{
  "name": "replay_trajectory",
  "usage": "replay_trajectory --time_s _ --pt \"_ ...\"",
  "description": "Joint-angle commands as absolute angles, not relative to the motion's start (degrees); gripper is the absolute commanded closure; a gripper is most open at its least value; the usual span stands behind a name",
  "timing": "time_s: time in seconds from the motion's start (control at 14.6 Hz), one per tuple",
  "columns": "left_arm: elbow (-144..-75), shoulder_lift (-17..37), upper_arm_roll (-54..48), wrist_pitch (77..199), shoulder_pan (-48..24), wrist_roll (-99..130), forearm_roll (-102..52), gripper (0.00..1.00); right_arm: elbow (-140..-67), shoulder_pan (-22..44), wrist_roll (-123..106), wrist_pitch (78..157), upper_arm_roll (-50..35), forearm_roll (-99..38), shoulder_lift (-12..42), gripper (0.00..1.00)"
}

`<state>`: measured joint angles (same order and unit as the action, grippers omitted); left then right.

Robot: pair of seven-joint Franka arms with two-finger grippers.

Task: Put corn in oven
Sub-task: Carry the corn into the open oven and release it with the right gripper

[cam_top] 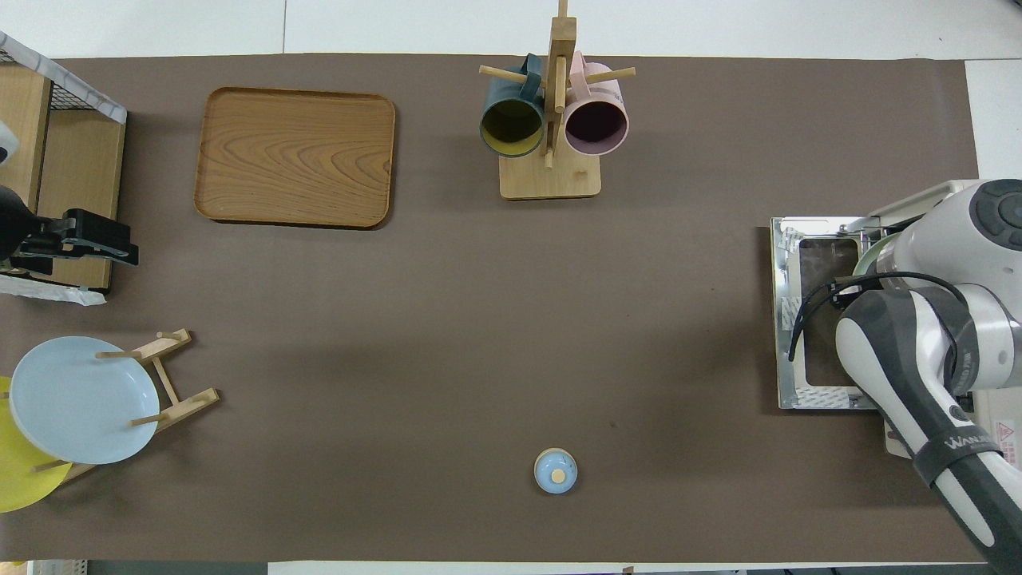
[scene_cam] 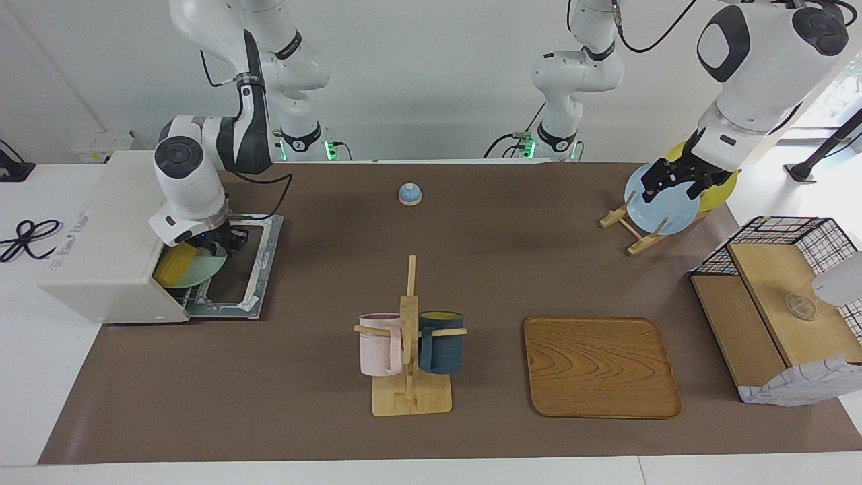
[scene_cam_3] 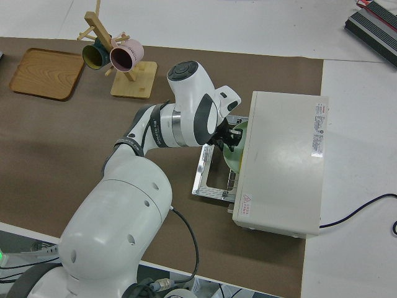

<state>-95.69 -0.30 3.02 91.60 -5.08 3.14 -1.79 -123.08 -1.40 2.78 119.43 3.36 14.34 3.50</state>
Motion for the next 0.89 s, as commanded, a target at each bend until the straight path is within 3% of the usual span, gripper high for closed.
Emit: replay_trajectory --time_s 0.0,0.41,0.48,0.55,0.82 --pt "-96.2 -1.1 3.0 91.4 -5.0 3.0 -0.9 0.0 -123.8 -2.3 1.5 120.5 2.4 12.3 2.8 0.62" --pt "-96.2 -1.2 3.0 91.4 -5.0 3.0 -0.9 0.0 -111.5 1.2 1.7 107.4 1.8 11.6 6.1 0.64" --pt "-96.2 -1.2 3.0 91.4 -5.0 3.0 -0.9 0.0 -111.3 1.9 2.0 107.4 1.8 11.0 6.2 0.76" --pt "-96.2 -1.2 2.9 91.4 -5.0 3.0 -0.9 0.0 -111.9 2.9 2.4 108.4 1.8 8.4 6.2 1.0" --pt "-96.2 -1.2 3.0 91.4 -5.0 3.0 -0.9 0.0 -121.5 6.8 7.3 121.9 1.8 4.1 5.2 1.0"
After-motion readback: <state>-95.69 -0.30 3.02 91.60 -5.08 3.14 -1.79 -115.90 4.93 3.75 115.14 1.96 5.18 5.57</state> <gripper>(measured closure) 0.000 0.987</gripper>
